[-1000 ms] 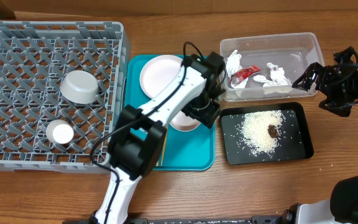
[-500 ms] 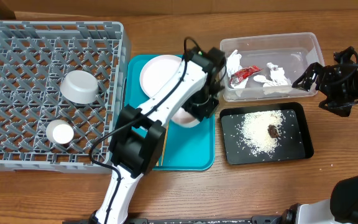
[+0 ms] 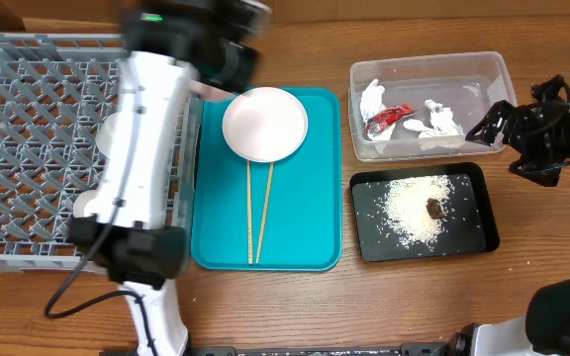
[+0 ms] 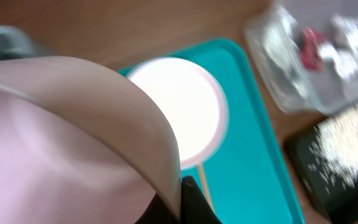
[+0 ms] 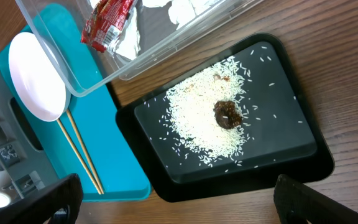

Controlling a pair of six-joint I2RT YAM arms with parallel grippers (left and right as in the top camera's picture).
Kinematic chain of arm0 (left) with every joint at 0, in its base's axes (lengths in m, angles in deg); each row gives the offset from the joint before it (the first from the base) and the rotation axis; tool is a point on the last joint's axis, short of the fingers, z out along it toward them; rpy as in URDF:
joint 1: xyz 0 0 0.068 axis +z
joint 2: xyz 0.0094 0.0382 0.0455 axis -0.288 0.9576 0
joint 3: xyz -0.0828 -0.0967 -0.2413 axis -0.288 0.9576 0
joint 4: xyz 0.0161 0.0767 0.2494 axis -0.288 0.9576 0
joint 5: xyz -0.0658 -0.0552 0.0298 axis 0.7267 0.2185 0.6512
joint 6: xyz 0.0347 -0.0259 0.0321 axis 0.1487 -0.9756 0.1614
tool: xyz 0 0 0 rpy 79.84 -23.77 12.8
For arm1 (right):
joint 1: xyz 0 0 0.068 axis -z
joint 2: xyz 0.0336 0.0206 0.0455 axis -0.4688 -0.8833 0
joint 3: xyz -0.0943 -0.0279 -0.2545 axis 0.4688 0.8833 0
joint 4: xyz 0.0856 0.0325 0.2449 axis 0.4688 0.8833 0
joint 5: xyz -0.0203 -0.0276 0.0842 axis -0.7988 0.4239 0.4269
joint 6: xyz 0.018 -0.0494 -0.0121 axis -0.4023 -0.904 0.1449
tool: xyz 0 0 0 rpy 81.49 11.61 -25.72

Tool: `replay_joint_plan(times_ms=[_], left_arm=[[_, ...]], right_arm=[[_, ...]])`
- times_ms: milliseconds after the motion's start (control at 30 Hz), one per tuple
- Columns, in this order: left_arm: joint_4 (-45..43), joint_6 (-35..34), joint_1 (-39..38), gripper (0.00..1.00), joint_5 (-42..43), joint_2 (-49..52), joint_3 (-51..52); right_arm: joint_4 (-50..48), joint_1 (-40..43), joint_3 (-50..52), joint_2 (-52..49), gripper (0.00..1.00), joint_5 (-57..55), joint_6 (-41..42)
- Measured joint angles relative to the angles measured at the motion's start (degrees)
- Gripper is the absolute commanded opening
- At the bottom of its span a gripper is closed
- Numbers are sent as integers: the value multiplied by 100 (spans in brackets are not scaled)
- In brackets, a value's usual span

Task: Sort waste into correct bins and load items into the dishwasher
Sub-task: 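Carry the pink bowl to the back of the rack and release it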

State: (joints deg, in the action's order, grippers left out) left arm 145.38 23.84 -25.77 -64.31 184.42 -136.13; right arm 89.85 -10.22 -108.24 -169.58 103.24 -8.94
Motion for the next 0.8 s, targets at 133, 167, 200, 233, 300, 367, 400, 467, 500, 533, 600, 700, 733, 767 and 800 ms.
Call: replay_joint_plan(times_ms=[133,167,200,233,300,367,400,467,500,533,600,700,733,767,800], left_arm=[[-111,282,885,4,769,63,9],[-129,391,1080,4,1075,85,9],[-138,485,1252,4,1351,107,9],[-142,614,1438,4,1729,142,9],[-142,868,1749,4,2406,225,9],[-144,1139,2079,4,3143,367,9],[-144,1228,2199,4,3375,435,9],[-146,1451,2439,4,3945,590,9],[-149,1543,2535,4,4170,667,9],[-151,1641,2640,4,4409,758,9],[-170,1805,2811,4,4771,938,9],[-238,1974,2994,4,5195,1209,9],[-280,2017,3040,4,5333,1298,9],[-326,2057,3086,4,5469,1405,9],[-378,2081,3123,4,5587,1513,9]], right_arm=[[-2,0,0,0,100,-2,0],[-2,0,0,0,100,-2,-2],[-7,0,0,0,100,-4,-2],[0,0,0,0,100,-2,-2],[-4,0,0,0,100,-2,-2],[-2,0,0,0,100,-4,0],[-2,0,0,0,100,-7,0],[0,0,0,0,100,-15,2],[0,0,0,0,100,-20,0],[2,0,0,0,100,-20,-2],[2,0,0,0,100,-20,0],[11,0,0,0,100,-22,0],[11,0,0,0,100,-20,0],[11,0,0,0,100,-22,0],[13,0,0,0,100,-22,0]])
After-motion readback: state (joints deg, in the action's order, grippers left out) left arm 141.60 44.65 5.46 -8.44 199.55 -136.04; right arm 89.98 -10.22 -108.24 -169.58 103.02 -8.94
